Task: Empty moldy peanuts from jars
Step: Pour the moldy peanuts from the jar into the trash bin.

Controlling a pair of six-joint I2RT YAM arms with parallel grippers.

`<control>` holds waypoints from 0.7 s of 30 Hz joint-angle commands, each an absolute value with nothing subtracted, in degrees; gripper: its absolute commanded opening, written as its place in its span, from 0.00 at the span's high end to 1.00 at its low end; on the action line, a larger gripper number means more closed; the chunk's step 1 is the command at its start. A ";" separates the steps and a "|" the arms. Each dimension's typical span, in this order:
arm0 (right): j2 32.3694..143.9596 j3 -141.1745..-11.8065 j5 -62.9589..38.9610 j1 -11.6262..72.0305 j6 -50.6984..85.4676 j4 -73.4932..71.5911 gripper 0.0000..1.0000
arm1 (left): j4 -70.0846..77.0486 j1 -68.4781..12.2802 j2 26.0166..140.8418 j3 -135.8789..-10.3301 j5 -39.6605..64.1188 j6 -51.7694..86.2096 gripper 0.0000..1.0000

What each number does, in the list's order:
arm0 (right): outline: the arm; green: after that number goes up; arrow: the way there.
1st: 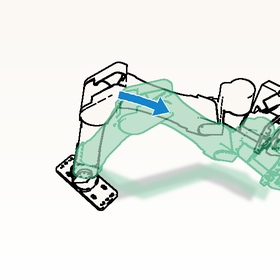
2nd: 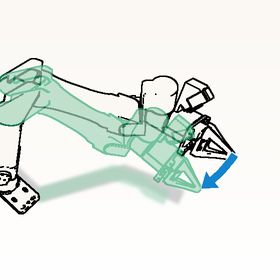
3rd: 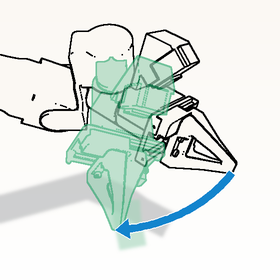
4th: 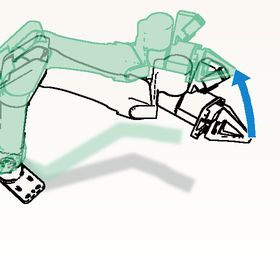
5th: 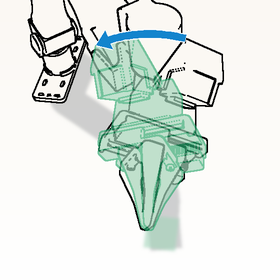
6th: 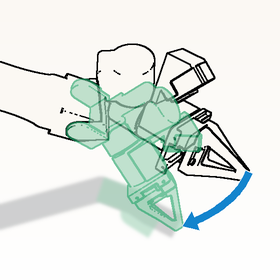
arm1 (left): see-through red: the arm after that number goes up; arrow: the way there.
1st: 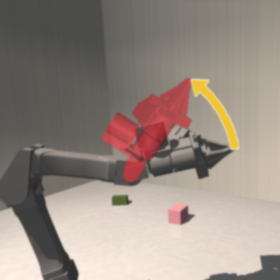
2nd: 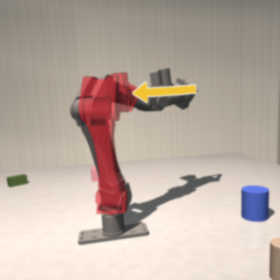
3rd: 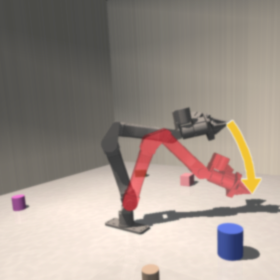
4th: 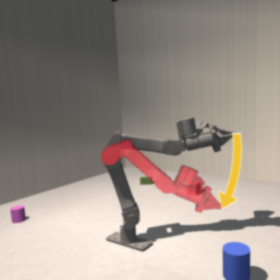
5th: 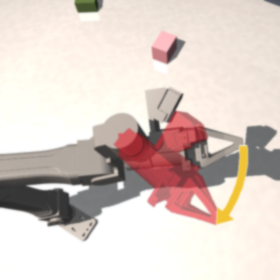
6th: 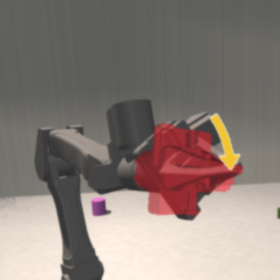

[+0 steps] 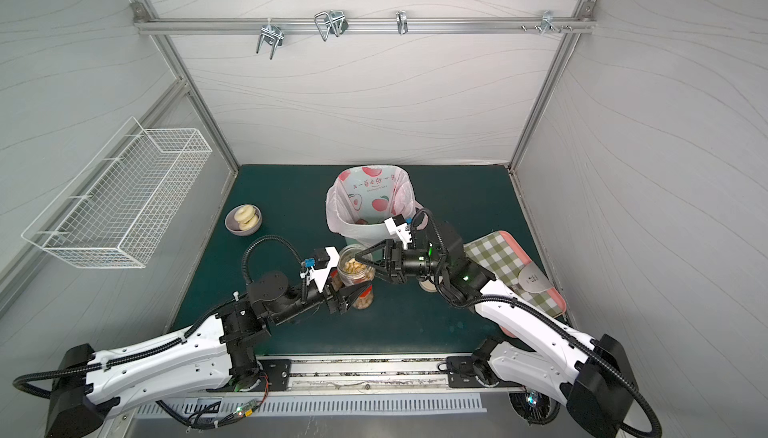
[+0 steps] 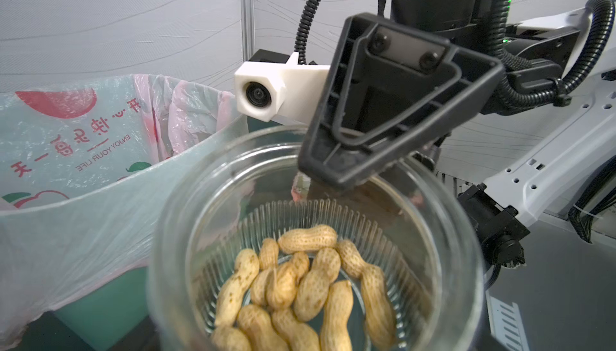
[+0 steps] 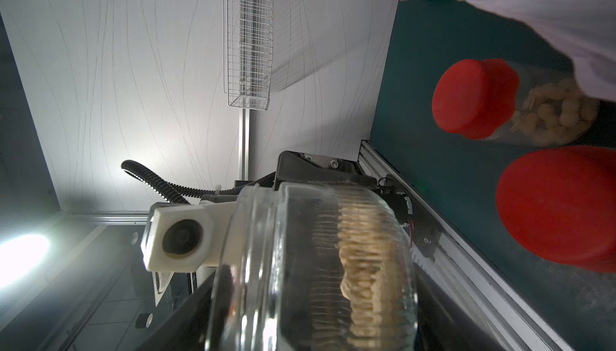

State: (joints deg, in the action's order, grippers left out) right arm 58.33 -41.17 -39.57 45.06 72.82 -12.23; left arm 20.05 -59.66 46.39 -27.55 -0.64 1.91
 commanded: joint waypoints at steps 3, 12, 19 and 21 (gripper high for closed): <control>57.33 -40.34 -37.77 45.37 73.61 -16.09 0.35 | 26.47 -59.85 46.36 -31.46 -0.70 1.73 1.00; 56.05 -39.97 -36.72 44.88 73.17 -14.63 0.74 | 25.51 -59.86 46.88 -31.90 -0.96 1.58 0.76; 55.05 -39.83 -36.92 43.69 73.47 -14.01 1.00 | 24.78 -59.85 46.42 -32.08 -1.56 1.65 0.27; 54.31 -39.68 -36.84 43.19 73.41 -13.55 1.00 | 24.79 -59.85 46.32 -31.99 -1.46 1.73 0.19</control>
